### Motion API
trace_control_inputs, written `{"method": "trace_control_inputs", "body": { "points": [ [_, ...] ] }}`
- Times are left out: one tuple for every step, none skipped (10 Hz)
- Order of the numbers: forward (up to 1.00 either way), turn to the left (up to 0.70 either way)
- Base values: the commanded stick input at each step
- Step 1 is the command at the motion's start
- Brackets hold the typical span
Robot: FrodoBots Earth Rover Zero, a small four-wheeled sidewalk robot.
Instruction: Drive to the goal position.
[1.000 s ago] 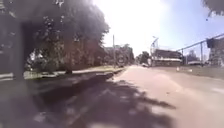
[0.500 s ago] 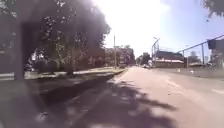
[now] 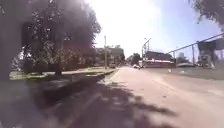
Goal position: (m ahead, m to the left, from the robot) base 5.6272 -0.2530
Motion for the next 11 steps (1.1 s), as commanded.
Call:
{"method": "trace_control_inputs", "body": {
  "points": [
    [0.70, -0.35],
    [0.70, -0.26],
    [0.70, 0.00],
    [0.70, 0.00],
    [0.70, 0.00],
    [0.70, 0.00],
    [0.70, 0.00],
    [0.70, 0.00],
    [0.70, 0.00],
    [0.70, 0.00],
    [0.70, 0.00]
  ]
}}
